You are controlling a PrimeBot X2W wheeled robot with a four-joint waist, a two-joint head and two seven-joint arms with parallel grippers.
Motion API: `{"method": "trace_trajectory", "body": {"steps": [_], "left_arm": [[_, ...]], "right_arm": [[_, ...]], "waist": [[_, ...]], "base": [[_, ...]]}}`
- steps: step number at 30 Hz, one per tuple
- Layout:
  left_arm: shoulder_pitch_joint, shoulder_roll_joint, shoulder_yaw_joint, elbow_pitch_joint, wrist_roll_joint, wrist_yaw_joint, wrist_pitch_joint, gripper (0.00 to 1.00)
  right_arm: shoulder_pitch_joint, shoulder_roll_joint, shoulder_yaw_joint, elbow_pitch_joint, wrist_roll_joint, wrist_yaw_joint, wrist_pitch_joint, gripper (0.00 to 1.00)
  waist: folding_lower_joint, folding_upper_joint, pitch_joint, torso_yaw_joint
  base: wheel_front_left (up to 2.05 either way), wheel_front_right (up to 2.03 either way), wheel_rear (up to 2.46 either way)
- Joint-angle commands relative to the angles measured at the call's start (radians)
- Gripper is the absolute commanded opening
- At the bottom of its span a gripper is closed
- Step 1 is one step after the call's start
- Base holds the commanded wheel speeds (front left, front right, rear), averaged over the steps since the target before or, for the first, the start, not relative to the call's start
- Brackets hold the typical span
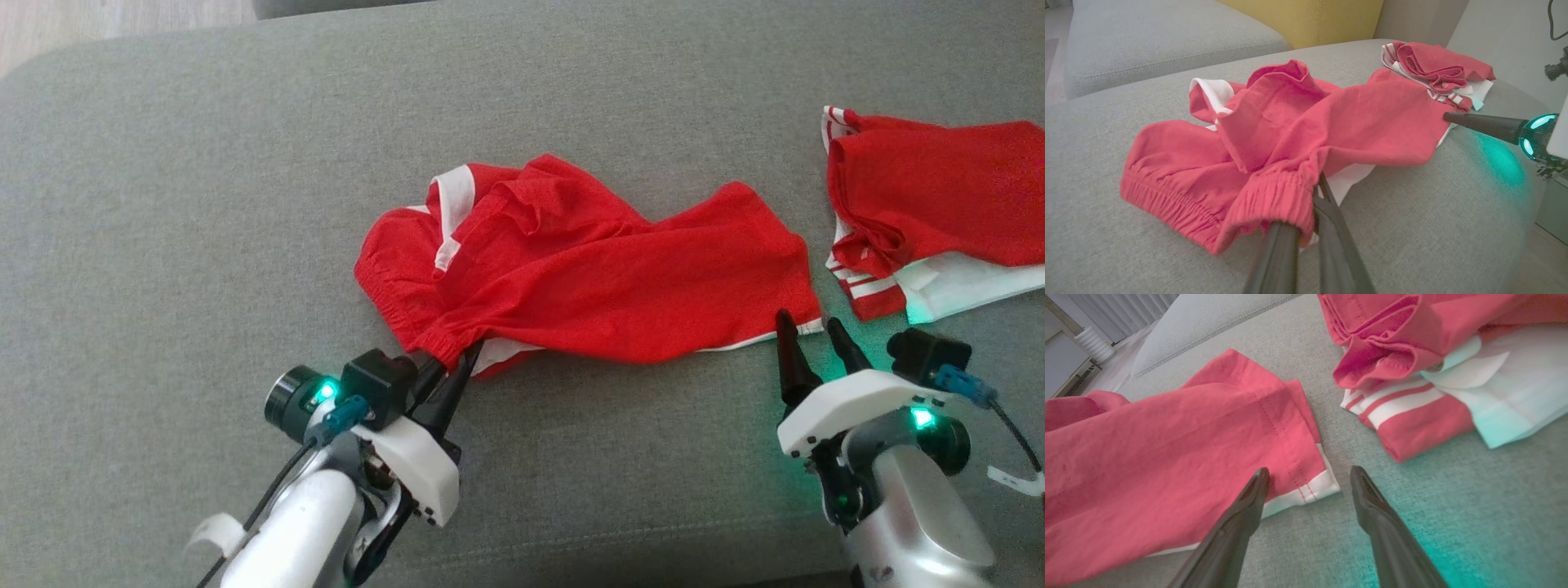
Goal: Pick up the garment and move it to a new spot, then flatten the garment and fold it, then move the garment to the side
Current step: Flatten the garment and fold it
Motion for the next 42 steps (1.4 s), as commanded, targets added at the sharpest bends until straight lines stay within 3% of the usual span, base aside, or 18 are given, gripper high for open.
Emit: {"method": "trace_trajectory", "body": {"steps": [1,2,3,4,12,18,23,29,33,42], "left_arm": [[-0.049,0.017,0.033,-0.037,0.005,0.008,0.001,0.00],[-0.051,0.018,0.033,-0.038,0.005,0.009,0.002,0.00],[-0.053,0.020,0.033,-0.038,0.005,0.010,0.002,0.00],[-0.056,0.022,0.033,-0.038,0.006,0.011,0.002,0.00],[-0.068,0.039,0.034,-0.043,0.008,0.020,0.004,0.00],[-0.094,0.071,0.043,-0.079,0.014,0.022,0.020,0.00],[-0.169,0.117,0.069,-0.160,0.009,0.009,0.070,0.00],[-0.325,0.159,0.109,-0.268,-0.015,-0.011,0.151,0.00],[-0.400,0.171,0.151,-0.313,-0.028,0.001,0.186,0.00],[-0.307,0.159,0.202,-0.451,-0.162,0.045,0.301,0.00]], "right_arm": [[-0.034,-0.002,0.027,-0.017,0.002,0.007,-0.005,1.00],[-0.040,-0.002,0.031,-0.007,0.005,0.007,-0.003,0.91],[-0.046,-0.002,0.037,0.000,0.009,0.007,-0.002,0.19],[-0.051,-0.002,0.042,0.005,0.013,0.007,-0.004,0.00],[-0.082,-0.002,0.113,-0.041,0.066,0.007,-0.033,0.00],[-0.105,-0.002,0.149,-0.159,0.091,0.007,-0.044,0.00],[-0.146,-0.025,0.174,-0.327,0.117,0.007,-0.022,0.00],[-0.221,-0.043,0.163,-0.507,0.146,0.007,0.026,0.00],[-0.239,-0.032,0.133,-0.586,0.139,0.007,0.063,0.00],[-0.102,-0.003,0.039,-0.763,0.117,0.007,0.186,0.00]], "waist": [[0.0000,0.0000,0.002,0.002],[0.0000,0.0000,0.003,0.004],[0.0000,0.0000,0.004,0.005],[0.0000,0.0000,0.005,0.005],[0.0000,0.0000,-0.018,0.003],[0.0000,0.0000,-0.053,0.002],[0.0000,0.0000,-0.097,0.003],[0.0000,0.0000,-0.160,0.002],[0.0000,0.0000,-0.201,-0.005],[0.0000,0.0000,-0.238,-0.021]], "base": [[0.00,0.00,0.00],[0.00,0.00,0.00],[0.00,0.00,0.00],[0.00,0.00,0.00],[0.00,0.00,0.00],[0.00,0.00,0.00],[0.00,0.00,0.00],[0.00,0.00,0.00],[0.00,0.00,0.00],[0.00,0.00,0.00]]}}
